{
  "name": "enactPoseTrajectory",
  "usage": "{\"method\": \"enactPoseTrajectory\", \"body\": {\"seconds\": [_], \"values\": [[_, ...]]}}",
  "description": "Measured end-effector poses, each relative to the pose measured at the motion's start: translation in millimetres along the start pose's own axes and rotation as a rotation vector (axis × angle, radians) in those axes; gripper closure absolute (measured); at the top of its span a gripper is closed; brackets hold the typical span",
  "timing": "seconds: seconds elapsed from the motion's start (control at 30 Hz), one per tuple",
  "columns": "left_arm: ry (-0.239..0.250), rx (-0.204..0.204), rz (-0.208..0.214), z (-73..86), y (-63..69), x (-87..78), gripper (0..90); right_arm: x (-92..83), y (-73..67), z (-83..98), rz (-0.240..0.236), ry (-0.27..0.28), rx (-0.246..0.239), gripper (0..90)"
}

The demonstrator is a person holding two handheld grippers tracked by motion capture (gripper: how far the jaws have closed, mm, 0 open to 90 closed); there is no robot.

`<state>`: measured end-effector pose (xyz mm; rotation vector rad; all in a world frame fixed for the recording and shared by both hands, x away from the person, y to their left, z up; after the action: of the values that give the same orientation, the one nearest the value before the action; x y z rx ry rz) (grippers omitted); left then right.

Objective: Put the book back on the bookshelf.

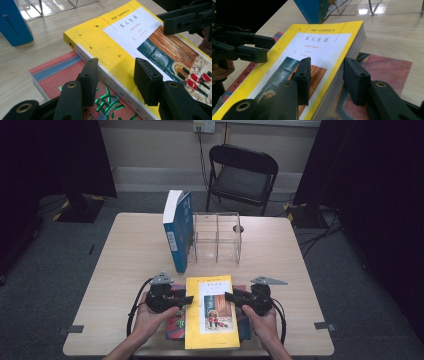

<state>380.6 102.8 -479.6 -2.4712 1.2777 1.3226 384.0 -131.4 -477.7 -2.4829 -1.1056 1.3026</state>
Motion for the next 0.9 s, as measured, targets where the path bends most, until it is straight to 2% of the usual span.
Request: {"method": "enactPoseTrajectory", "body": {"seconds": [0.17, 0.3, 0.4, 0.5, 0.63, 0.7, 0.83, 0.9], "values": [[0.004, -0.001, -0.013, -0.3, 1.8, 0.7, 53.0, -8.0, -4.5, -0.1, -0.047, 0.03, 0.046, 64.1], [-0.003, -0.019, 0.013, 1.1, 0.8, 0.2, 52.9, -7.0, -5.0, 0.0, -0.028, 0.026, 0.056, 63.7], [-0.004, -0.024, 0.006, 0.6, 1.2, 0.3, 52.9, -0.2, 1.0, 4.0, -0.011, -0.003, 0.08, 62.3], [-0.007, -0.015, -0.004, 0.7, 2.3, 0.0, 52.9, 4.1, 4.3, 2.5, -0.017, 0.006, 0.097, 59.8], [-0.012, -0.012, 0.023, 4.3, 2.8, -2.0, 52.8, 6.6, 3.1, 0.2, 0.008, 0.014, 0.089, 58.4], [-0.011, -0.012, 0.032, 6.5, 4.4, -2.9, 52.8, 5.1, 1.8, 0.3, 0.02, 0.028, 0.074, 61.2], [-0.013, -0.01, 0.042, 8.8, 6.7, -4.0, 52.8, -3.1, -1.1, -1.5, -0.012, 0.048, 0.086, 65.5], [-0.013, -0.01, 0.042, 9.1, 6.6, -4.1, 52.9, -5.9, -4.2, -1.3, -0.012, 0.056, 0.079, 65.4]]}}
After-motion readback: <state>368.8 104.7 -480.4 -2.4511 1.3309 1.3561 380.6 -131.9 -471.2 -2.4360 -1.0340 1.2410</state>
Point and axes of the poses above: each handheld gripper's, and its own axes: x roughly forward along the jaws, z roughly out of its underside, y roughly to its right, the point moved 6 cm from there along x, roughly forward along the jaws, and after that the axes turned 12 degrees about -y, right-handed, at the moved point
